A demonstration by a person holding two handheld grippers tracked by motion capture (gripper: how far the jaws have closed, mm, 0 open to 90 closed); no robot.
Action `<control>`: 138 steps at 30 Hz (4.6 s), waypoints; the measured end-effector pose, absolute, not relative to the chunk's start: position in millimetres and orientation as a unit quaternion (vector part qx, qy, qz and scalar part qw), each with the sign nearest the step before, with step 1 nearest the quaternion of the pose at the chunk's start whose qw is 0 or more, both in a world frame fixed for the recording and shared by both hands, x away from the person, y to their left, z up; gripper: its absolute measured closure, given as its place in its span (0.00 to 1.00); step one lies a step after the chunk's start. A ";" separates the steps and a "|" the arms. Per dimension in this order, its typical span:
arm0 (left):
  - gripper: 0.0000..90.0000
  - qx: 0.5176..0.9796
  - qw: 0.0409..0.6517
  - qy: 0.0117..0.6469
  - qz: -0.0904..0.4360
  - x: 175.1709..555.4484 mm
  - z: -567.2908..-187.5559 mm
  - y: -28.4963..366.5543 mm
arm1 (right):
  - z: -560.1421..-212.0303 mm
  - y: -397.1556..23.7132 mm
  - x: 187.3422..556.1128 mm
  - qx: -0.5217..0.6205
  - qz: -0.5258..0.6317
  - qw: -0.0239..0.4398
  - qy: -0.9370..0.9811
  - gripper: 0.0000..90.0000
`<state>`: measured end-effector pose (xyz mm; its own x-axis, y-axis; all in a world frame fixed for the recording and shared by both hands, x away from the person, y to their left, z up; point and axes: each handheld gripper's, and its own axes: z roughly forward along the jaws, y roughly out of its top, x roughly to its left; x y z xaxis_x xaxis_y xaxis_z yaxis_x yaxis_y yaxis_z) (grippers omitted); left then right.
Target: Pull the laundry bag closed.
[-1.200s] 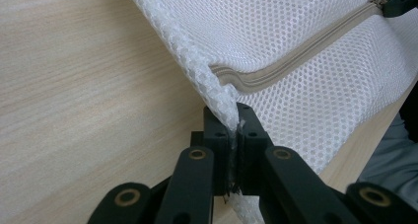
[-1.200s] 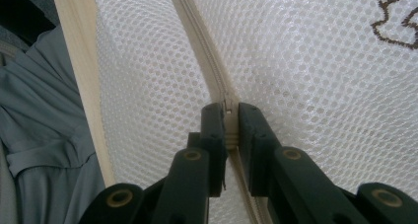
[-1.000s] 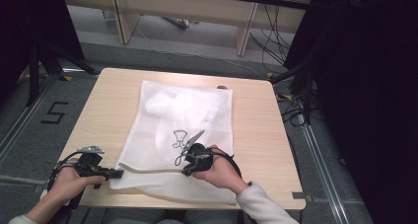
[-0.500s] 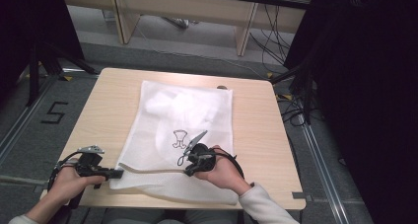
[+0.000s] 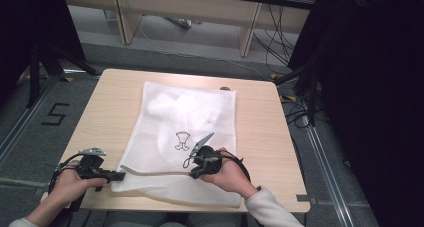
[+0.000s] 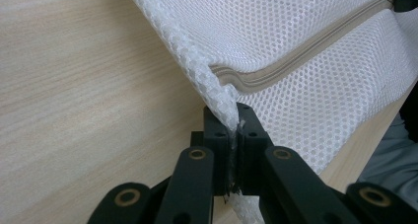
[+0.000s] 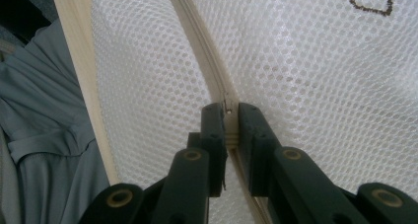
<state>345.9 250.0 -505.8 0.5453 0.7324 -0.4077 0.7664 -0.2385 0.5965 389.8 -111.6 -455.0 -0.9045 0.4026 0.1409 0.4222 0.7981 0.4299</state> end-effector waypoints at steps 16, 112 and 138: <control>0.95 0.782 0.401 0.477 -0.018 345.6 -506.8 249.3 | -453.3 -121.4 390.1 -0.222 -0.236 0.024 -0.946 0.91; 0.95 0.786 0.391 0.479 -0.024 346.1 -506.0 250.2 | -452.8 -166.8 382.4 -0.263 -0.229 0.027 -0.937 0.91; 0.95 0.787 0.391 0.477 -0.026 346.3 -506.1 250.6 | -454.5 -174.3 381.5 -0.263 -0.231 0.023 -0.937 0.91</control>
<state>346.3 250.6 -506.1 0.5442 0.7297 -0.4140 0.7708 -0.2400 0.5902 381.5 -174.3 -454.5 -0.8606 0.4818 0.1649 0.5032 0.7552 0.4200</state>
